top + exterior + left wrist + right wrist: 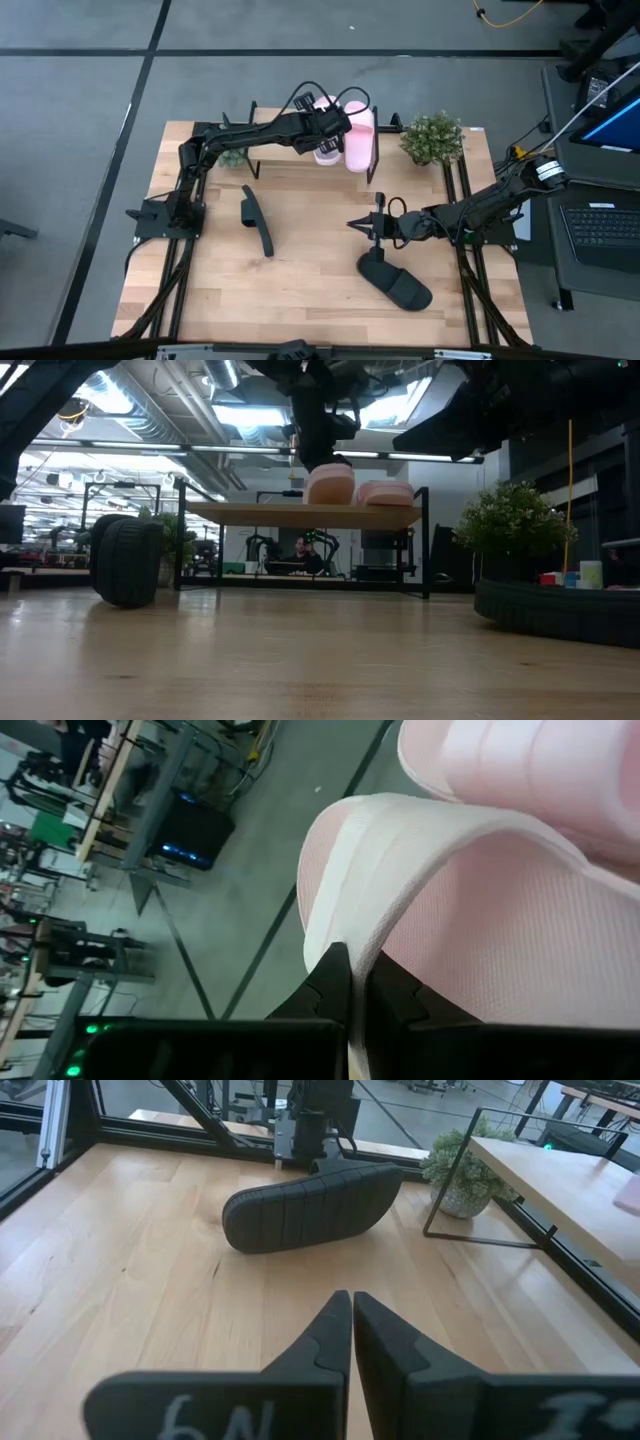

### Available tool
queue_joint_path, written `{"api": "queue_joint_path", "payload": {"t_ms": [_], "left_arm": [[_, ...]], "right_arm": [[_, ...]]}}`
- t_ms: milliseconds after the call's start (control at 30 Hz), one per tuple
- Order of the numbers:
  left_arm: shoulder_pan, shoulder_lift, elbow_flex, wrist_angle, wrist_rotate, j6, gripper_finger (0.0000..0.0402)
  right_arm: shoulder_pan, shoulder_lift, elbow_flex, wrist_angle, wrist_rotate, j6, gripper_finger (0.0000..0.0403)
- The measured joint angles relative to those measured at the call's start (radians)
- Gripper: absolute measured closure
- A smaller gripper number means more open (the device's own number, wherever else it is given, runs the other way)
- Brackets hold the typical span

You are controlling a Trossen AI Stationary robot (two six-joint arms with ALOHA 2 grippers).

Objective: Pick and place slides into the shelf
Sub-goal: Put the pink slipper on the shelf

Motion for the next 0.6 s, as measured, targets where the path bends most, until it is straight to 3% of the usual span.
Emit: {"api": "queue_joint_path", "payload": {"t_ms": [600], "left_arm": [[0.0,-0.002,0.0,0.002,0.054,-0.033,0.04]], "right_arm": [[0.0,0.0,0.0,0.001,0.0,0.003,0.0384]]}}
